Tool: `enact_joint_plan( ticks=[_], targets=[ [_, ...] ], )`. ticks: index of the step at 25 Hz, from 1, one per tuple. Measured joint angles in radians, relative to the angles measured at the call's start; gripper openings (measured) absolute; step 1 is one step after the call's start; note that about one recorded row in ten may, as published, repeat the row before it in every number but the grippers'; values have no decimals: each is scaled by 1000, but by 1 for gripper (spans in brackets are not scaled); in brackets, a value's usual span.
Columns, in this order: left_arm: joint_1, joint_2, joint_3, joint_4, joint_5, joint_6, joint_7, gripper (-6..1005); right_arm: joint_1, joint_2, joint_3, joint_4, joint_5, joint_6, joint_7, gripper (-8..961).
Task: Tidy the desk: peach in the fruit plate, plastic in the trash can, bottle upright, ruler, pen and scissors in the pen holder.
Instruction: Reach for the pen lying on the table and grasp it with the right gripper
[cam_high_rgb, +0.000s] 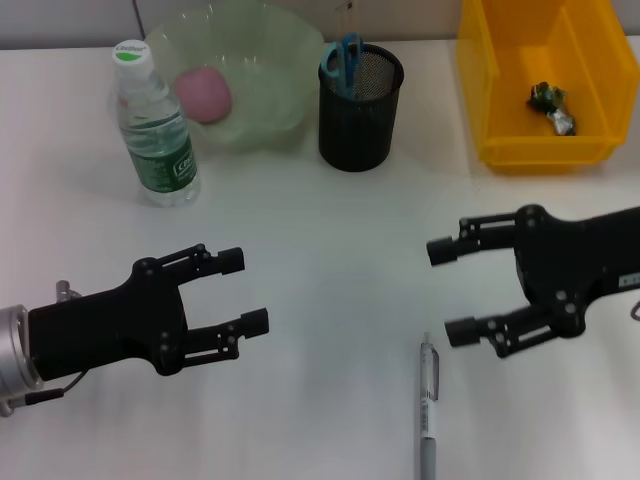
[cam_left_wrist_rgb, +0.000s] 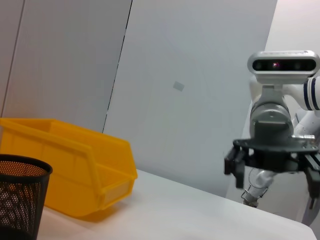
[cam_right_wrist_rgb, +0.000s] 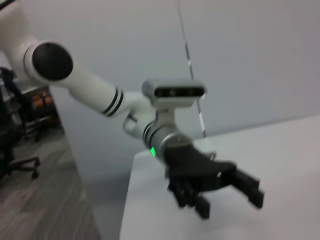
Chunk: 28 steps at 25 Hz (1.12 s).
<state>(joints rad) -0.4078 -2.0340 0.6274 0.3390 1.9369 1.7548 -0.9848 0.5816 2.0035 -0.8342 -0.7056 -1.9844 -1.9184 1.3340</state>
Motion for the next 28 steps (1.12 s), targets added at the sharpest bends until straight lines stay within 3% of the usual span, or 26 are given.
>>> enact_joint_plan(
  ticks=[8, 21, 28],
  targets=[
    [0, -4, 0, 0, 21, 8, 0, 792, -5, 7, -8, -16, -82, -5, -20, 818],
    [-6, -2, 0, 0, 39, 31, 3, 791, -38, 35, -9, -3, -123, 50, -86, 815],
    [-10, -2, 28, 11, 41, 27, 10, 791, -17, 36, -31, -106, -146, -21, 93, 815]
  ],
)
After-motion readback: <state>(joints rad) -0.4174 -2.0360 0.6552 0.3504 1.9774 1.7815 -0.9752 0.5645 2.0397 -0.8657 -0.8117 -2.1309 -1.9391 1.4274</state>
